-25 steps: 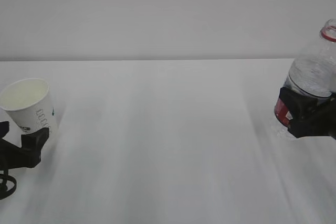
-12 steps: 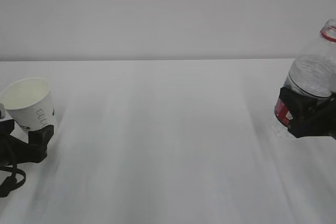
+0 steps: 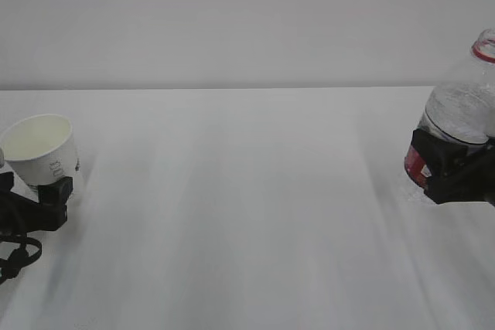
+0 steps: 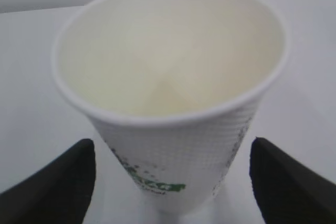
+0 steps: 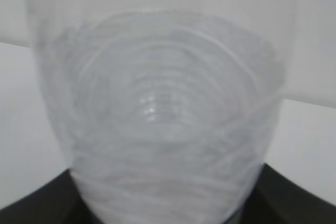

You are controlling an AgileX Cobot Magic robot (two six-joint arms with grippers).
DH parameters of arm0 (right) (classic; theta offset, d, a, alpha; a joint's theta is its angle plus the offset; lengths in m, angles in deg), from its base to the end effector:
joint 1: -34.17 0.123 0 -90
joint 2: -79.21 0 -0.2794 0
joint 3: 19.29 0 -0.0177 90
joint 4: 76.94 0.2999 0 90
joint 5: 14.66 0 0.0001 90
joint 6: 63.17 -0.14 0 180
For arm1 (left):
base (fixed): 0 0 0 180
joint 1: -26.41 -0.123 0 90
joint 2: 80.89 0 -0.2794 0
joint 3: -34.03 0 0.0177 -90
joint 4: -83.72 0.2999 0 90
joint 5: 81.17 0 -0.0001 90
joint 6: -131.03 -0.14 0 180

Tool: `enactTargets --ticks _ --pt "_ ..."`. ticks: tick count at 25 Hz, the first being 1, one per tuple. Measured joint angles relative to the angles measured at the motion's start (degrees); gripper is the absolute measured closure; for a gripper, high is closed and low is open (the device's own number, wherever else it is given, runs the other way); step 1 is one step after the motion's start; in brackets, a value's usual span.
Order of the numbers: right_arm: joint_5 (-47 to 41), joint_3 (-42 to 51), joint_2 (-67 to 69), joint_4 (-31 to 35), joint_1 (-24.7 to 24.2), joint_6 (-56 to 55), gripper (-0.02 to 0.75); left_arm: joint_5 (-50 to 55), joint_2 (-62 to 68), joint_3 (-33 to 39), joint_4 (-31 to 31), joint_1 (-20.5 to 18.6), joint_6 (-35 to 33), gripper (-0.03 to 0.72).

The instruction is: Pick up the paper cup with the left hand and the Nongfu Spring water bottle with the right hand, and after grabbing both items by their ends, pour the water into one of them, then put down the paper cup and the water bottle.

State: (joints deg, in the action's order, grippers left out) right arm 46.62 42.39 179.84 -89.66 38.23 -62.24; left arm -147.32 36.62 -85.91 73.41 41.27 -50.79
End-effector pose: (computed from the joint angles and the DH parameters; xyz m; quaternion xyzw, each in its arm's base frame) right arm 0.2914 0.0478 0.0895 -0.1362 0.7618 0.0584 0.6306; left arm 0.2839 -0.0516 0.0206 0.0438 0.8252 -0.0166 0.5629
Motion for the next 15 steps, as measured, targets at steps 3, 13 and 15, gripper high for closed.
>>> enactTargets --ticks 3,13,15 --pt "0.0 0.0 0.0 0.0 0.0 0.0 0.298 0.0 2.2 0.0 0.0 -0.6 0.0 -0.003" --pt "0.0 0.0 0.0 -0.2 0.0 0.1 0.298 0.0 3.5 -3.3 0.1 -0.7 0.2 -0.003" --pt "0.0 0.0 0.0 -0.2 0.0 0.1 0.298 0.0 3.5 -3.7 0.1 -0.7 0.3 -0.003"
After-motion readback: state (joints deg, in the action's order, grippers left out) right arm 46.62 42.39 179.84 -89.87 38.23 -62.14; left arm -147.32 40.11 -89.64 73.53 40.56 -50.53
